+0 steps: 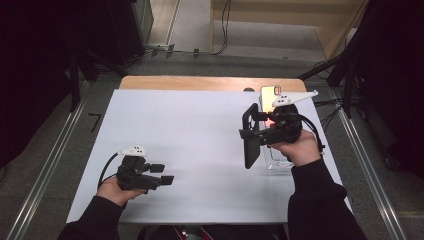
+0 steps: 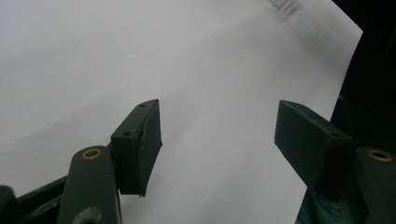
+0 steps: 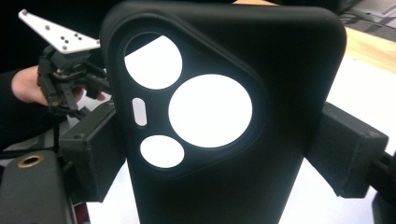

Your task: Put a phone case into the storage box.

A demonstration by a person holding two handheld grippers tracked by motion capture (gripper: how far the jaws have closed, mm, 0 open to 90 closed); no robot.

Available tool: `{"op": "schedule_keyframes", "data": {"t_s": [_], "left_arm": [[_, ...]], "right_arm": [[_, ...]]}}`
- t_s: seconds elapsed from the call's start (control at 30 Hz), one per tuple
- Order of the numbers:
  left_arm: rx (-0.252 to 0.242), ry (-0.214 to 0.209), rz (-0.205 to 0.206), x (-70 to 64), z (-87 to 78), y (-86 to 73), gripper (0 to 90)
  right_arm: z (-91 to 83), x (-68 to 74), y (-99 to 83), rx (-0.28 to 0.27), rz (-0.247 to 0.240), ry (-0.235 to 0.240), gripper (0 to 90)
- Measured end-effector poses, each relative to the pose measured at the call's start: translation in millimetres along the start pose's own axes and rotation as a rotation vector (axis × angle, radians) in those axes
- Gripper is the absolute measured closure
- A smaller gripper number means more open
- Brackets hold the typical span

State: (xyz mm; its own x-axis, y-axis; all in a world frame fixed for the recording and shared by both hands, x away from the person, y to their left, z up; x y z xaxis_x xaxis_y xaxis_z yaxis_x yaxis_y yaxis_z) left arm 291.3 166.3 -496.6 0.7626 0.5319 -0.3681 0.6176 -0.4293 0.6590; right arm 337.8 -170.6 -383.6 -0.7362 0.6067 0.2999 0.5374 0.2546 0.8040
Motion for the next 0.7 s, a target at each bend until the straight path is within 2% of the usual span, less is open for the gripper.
{"op": "schedule_keyframes", "data": {"t_s": [0.23, 0.33, 0.47, 0.6, 0.7], "left_arm": [[-0.012, -0.009, -0.007, 0.5, -1.2, 0.2, 32.2], [-0.013, -0.009, -0.007, 0.6, -1.3, 0.3, 32.2], [-0.009, -0.008, -0.004, 1.2, -1.4, 0.4, 32.2], [-0.009, -0.012, -0.008, 1.7, -1.4, 0.5, 32.3], [-0.01, -0.009, -0.006, 1.0, -1.5, 0.7, 32.3]], "right_arm": [[-21.5, -12.4, 6.0, -0.043, 0.018, -0.064, 11.9], [-26.9, -17.7, 6.2, -0.051, 0.026, -0.101, 11.9], [-33.1, -24.4, 6.0, -0.067, 0.066, -0.128, 12.0], [-40.5, -32.6, 6.5, -0.099, 0.072, -0.18, 12.0], [-45.3, -39.9, 5.1, -0.102, 0.09, -0.217, 12.0]]}}
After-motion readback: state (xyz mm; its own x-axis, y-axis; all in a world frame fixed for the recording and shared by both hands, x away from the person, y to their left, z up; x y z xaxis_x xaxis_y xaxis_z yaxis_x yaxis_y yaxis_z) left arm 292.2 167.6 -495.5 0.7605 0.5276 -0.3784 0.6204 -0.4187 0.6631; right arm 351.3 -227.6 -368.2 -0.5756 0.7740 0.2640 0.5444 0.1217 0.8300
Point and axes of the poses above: each handheld gripper's, and its own axes: z roughly forward along the jaws, y roughly out of its top, x roughly to its left, the point moved 6 cm from there along z, roughly forward along the jaws, and after that the axes turned 2 degrees about z, right-handed, at the moved point
